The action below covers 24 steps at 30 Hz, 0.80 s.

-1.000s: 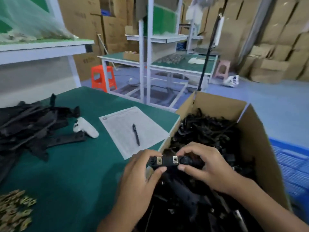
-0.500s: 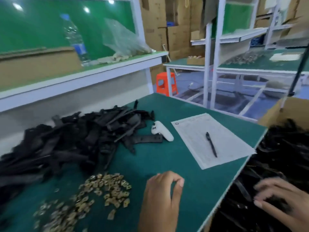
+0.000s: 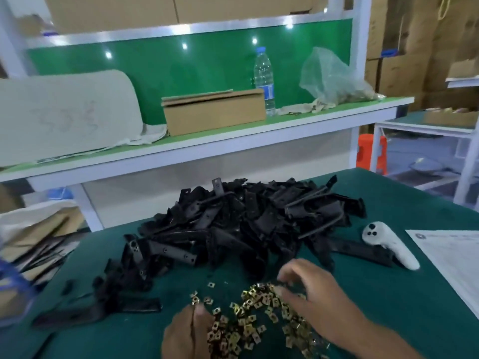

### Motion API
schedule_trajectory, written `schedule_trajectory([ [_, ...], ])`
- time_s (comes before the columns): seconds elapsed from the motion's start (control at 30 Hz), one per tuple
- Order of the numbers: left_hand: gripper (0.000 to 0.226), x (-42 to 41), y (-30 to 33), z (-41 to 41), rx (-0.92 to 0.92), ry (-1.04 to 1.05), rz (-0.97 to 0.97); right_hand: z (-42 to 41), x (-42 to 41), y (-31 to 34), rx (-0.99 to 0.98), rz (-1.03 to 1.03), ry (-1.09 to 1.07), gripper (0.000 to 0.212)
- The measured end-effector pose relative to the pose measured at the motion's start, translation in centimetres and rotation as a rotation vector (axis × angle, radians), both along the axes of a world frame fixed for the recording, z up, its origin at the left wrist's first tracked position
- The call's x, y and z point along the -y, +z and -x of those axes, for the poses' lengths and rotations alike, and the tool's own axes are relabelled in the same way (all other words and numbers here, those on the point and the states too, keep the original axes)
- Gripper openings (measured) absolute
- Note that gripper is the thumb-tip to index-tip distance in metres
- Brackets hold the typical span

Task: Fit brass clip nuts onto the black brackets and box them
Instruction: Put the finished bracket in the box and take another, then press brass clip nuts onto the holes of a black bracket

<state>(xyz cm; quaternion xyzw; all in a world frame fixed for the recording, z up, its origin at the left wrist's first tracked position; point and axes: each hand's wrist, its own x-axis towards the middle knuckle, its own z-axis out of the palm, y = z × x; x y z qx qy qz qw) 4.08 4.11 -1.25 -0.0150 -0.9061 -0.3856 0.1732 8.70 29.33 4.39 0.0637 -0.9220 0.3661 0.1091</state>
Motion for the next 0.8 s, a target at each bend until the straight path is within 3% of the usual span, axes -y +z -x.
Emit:
schedule_trajectory([
  [0.13, 0.057, -0.2, -0.4, 0.2, 0.004, 0.003, -0.012, 7.5, 4.6, -1.4, -0.086, -0.356, -0.127, 0.044],
  [0.2, 0.054, -0.4, -0.2, 0.4, -0.123, 0.025, -0.09, 10.8, 6.1, -2.1, -0.126, -0.46, -0.176, 0.052],
  [0.27, 0.047, -0.5, 0.2, 0.1, -0.249, 0.004, -0.089, 13.5, 6.8, -2.7, -0.034, -0.559, -0.223, 0.06],
  [0.33, 0.044, -0.4, 0.2, 0.1, -0.301, 0.003, -0.068, 15.5, 7.1, -3.2, 0.043, -0.688, -0.289, 0.057],
  [0.43, 0.042, -0.1, 0.0, 0.3, -0.315, -0.022, -0.079, 16.8, 7.1, -3.2, -0.026, -0.759, -0.371, 0.034],
  [0.53, 0.044, 0.1, -0.3, 0.1, -0.325, -0.039, -0.113, 16.1, 6.8, -1.8, -0.183, -0.633, -0.383, 0.029],
  [0.6, 0.045, 0.2, -0.5, 0.3, -0.321, -0.012, -0.115, 14.7, 6.7, -0.3, -0.282, -0.388, -0.319, 0.031],
  [0.67, 0.043, 0.2, -0.7, 0.2, -0.284, 0.022, -0.175, 12.3, 6.7, 1.1, -0.184, -0.036, -0.182, 0.031],
  [0.73, 0.041, 0.0, -0.6, -0.2, -0.265, 0.033, -0.366, 9.4, 6.6, 1.4, 0.007, 0.204, 0.025, 0.027],
  [0.8, 0.067, -0.2, -0.3, -0.7, -0.245, -0.023, -0.607, 6.5, 6.3, 0.5, 0.209, 0.342, 0.207, 0.029],
])
